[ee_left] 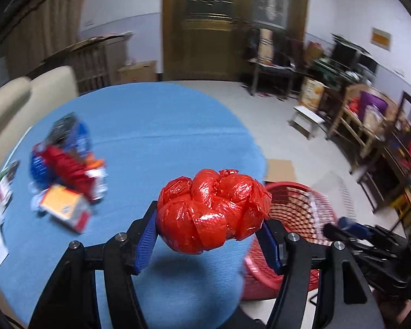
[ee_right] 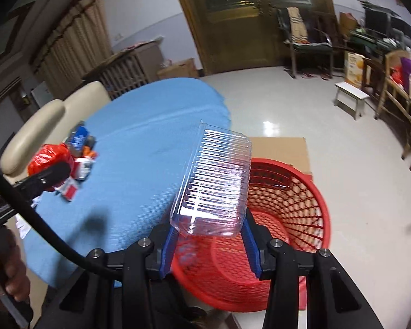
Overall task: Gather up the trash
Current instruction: 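Carry both items over red basket and open both grippers to drop them, then move both grippers back over the table toward remaining trash, then grasp orange-and-white medicine box with left gripper while right gripper grasps red mesh bag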
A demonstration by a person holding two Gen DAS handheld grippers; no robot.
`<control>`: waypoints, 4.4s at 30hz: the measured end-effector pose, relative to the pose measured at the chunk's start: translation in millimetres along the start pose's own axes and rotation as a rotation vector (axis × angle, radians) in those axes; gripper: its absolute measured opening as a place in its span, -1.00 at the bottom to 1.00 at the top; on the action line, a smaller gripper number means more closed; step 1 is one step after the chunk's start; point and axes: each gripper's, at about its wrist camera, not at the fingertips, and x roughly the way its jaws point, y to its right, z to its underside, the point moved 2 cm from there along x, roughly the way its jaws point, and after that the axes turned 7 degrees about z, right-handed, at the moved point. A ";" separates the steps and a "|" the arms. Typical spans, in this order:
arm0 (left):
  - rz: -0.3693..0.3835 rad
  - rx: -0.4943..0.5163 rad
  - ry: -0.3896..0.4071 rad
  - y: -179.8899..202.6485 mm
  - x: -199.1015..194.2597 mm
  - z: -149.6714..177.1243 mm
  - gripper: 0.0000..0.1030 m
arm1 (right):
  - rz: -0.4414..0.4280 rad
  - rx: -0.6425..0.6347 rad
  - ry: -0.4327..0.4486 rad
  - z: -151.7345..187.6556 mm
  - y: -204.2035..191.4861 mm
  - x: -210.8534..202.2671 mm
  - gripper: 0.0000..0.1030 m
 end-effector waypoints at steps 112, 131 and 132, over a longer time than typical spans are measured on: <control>-0.340 -0.478 -0.035 -244.1 -4.3 72.1 -0.04 | -0.243 -0.235 -0.089 -6.1 -156.6 21.3 0.24; -0.354 -0.453 0.025 -244.0 -57.9 100.0 -0.04 | -0.333 -0.531 -0.043 -56.0 -310.3 85.9 0.24; -0.354 -0.456 0.026 -246.3 -58.1 100.8 -0.04 | -0.336 -0.545 -0.047 -59.6 -321.9 93.7 0.24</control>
